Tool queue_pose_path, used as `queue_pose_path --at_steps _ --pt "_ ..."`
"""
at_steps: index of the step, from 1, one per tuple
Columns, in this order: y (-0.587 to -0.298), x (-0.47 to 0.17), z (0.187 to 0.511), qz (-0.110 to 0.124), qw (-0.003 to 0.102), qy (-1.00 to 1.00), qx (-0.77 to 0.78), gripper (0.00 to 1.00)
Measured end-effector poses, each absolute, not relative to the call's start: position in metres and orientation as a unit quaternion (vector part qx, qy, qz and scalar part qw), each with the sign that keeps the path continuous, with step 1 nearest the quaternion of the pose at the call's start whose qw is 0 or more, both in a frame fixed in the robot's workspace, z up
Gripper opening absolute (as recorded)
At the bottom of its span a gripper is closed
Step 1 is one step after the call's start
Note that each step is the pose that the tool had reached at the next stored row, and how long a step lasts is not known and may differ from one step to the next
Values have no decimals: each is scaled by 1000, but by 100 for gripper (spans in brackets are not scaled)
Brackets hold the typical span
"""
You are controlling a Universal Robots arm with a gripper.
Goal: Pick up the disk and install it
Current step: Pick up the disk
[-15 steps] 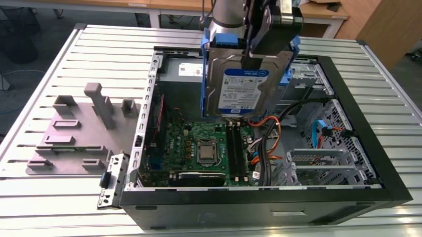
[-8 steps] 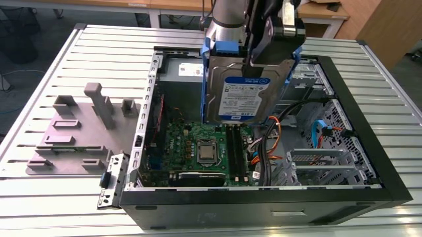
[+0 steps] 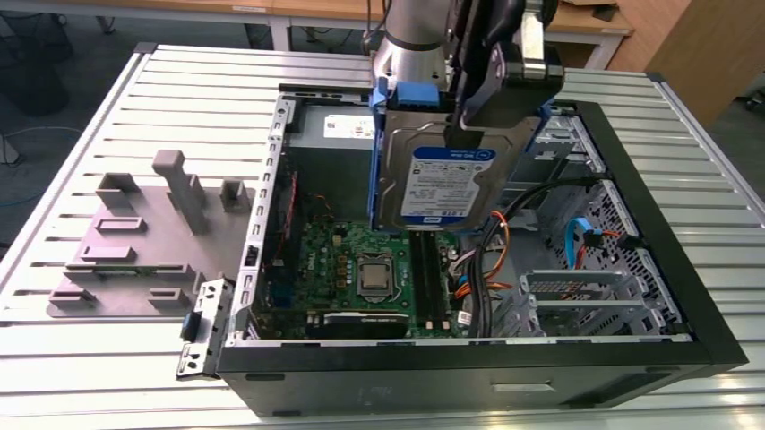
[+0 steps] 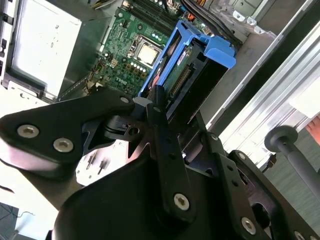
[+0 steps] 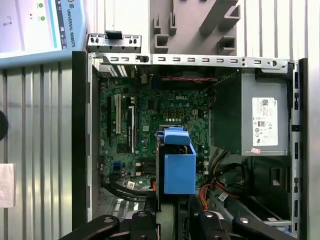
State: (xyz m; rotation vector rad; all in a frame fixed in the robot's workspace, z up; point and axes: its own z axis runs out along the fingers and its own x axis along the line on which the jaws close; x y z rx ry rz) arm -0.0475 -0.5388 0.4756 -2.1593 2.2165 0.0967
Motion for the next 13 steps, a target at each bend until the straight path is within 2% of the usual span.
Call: queue_pose_path --at_steps 13 --pt "-541 -5 473 31 23 716 -697 35"
